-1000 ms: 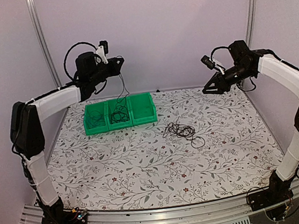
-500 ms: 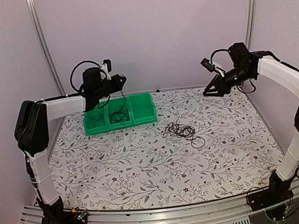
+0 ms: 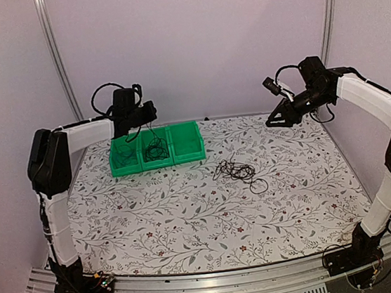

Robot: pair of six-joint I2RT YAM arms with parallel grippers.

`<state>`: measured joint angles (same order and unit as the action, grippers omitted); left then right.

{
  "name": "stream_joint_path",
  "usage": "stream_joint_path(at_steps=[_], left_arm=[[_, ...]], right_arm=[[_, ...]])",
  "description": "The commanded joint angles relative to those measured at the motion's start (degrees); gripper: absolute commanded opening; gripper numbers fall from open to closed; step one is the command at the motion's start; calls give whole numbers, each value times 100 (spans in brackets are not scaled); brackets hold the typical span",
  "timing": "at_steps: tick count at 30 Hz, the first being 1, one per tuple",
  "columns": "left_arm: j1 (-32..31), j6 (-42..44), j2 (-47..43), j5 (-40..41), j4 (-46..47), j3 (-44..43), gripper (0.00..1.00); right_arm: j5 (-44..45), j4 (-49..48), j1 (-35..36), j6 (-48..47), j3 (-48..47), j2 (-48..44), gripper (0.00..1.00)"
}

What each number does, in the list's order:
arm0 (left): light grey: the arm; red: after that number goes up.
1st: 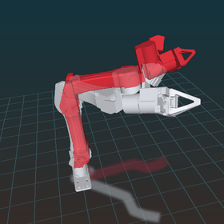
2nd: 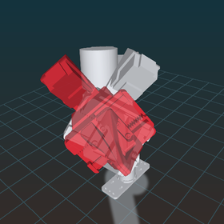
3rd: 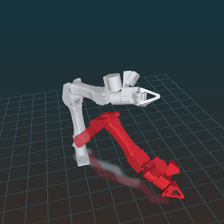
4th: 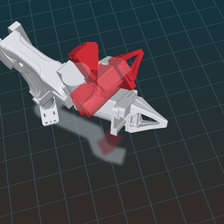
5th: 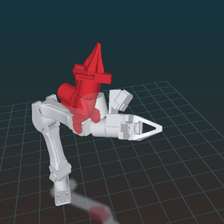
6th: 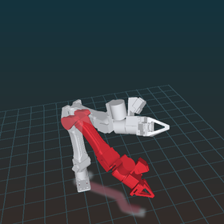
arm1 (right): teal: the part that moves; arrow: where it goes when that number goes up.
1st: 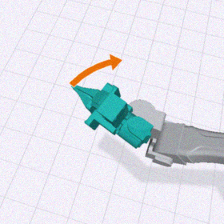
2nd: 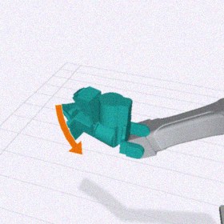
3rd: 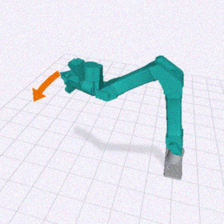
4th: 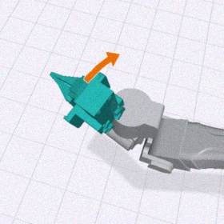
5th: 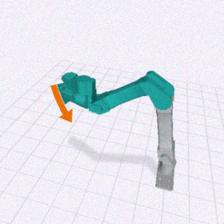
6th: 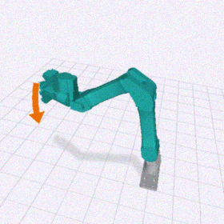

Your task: Untangle the cables

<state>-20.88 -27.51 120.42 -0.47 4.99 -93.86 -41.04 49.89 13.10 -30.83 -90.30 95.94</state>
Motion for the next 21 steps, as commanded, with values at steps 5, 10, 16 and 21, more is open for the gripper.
stream_joint_path(at_steps=[5, 10, 16, 21], left_arm=[[-4, -234, 603, 169, -1353, -592, 0], [-12, -512, 651, 222, -1678, -523, 0], [-12, -748, 849, -8, -2049, -581, 0], [-3, -827, 1029, -40, -2477, -833, 0]], right_arm=[[-14, 10, -8, -36, 0, -93, 44], [-9, -5, -9, -37, 73, -119, 44], [-17, -23, -5, -31, 48, -86, 44], [-14, -27, -8, -28, 39, -67, 44]])
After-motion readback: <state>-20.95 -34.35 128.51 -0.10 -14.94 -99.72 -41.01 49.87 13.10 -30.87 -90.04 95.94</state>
